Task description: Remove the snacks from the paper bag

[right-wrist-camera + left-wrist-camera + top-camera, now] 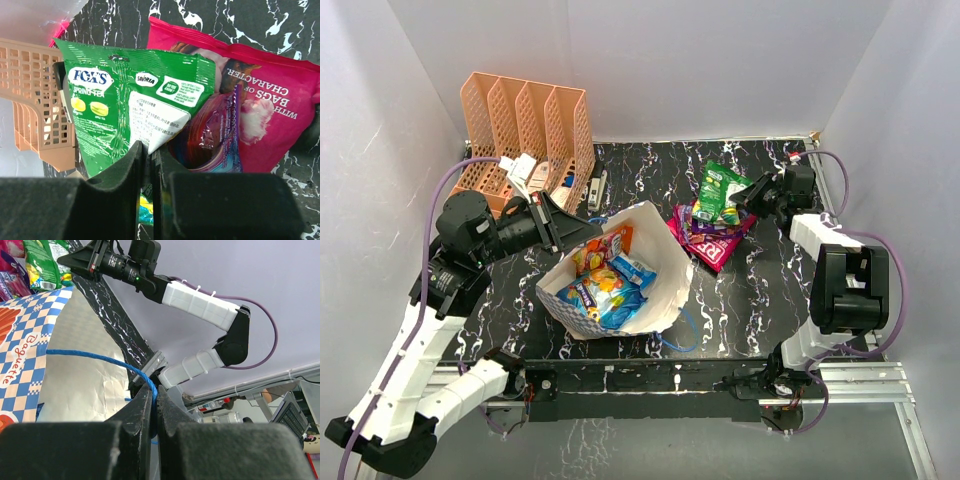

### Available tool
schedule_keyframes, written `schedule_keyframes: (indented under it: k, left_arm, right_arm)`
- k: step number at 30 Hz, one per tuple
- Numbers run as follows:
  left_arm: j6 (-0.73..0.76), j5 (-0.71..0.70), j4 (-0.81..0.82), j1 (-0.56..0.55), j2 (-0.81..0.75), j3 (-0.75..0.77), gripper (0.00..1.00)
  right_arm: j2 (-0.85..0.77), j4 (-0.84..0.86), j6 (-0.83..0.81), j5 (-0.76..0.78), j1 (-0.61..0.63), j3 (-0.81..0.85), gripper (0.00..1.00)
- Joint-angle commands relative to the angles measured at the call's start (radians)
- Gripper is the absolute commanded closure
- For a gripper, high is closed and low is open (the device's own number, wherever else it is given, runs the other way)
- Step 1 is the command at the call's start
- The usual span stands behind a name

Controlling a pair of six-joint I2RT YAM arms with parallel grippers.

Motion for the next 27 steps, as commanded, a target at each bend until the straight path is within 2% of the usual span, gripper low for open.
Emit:
schedule_keyframes:
  k: [1, 10, 21, 27]
  left_arm:
    - [-0.002, 0.024, 0.023, -0.002, -0.007, 0.016, 1.00]
    - [-0.008, 0.025, 0.019, -0.002, -0.012, 0.008, 1.00]
    - [-0.030, 0.027, 0.047, -0.002, -0.019, -0.003, 1.00]
    - [-0.044, 0.037, 0.062, -0.002, -0.025, -0.017, 1.00]
  right_arm:
    - [0.018, 0.030, -0.058, 0.054, 0.002, -0.077, 0.93]
    - [0.060, 0.029, -0.094, -0.015, 0.002, -0.111, 0.93]
    - [-0.121, -0.130, -0.172, -0.030, 0.001, -0.021, 0.92]
    - [-0.035, -0.116, -0.209, -0.007, 0.002, -0.029, 0.88]
